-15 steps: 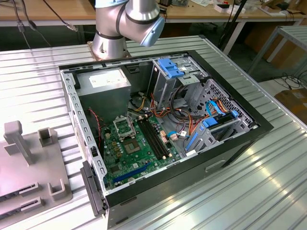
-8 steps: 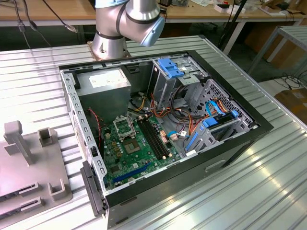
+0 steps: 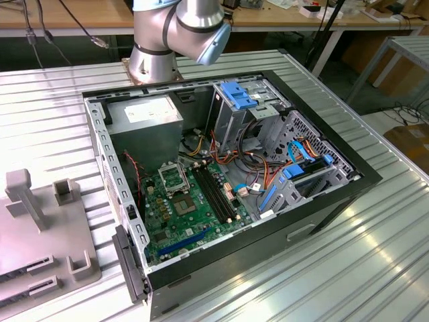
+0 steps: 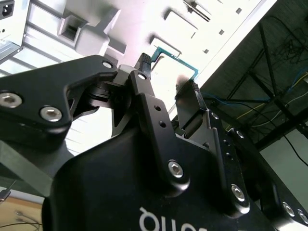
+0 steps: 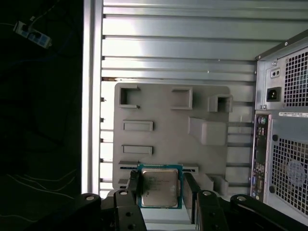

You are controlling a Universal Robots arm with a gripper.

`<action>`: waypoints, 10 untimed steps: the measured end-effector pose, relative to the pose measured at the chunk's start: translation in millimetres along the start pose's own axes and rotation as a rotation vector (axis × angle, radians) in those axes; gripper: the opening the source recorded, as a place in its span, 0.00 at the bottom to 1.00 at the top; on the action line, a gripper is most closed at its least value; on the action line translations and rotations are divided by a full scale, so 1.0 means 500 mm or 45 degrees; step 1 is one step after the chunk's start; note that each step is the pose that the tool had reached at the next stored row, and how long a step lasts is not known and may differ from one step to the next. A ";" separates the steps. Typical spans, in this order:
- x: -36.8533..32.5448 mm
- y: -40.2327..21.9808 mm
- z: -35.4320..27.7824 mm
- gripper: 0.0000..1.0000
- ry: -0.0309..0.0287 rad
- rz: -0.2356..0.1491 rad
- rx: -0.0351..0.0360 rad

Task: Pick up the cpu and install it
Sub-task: 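Pick up the cpu and move it towards the insertion slot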

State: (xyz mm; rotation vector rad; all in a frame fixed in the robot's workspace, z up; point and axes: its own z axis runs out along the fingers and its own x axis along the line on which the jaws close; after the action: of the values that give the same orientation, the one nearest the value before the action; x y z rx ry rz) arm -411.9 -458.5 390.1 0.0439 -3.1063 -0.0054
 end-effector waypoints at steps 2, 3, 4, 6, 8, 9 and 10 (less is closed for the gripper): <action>-0.006 0.000 0.000 0.46 -0.0002 0.000 0.0000; -0.010 0.000 0.000 0.46 -0.0001 0.000 0.0000; -0.013 0.000 0.001 0.46 -0.0002 0.000 -0.0001; -0.022 -0.001 0.001 0.46 -0.0002 0.000 -0.0001; -0.030 -0.001 0.001 0.46 -0.0002 0.000 0.0000; -0.033 -0.001 0.001 0.46 -0.0001 0.000 0.0000; -0.037 -0.001 0.001 0.46 -0.0002 0.000 0.0000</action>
State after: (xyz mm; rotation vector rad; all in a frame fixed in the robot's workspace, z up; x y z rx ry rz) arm -393.6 -458.5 389.0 0.0440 -3.1064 -0.0054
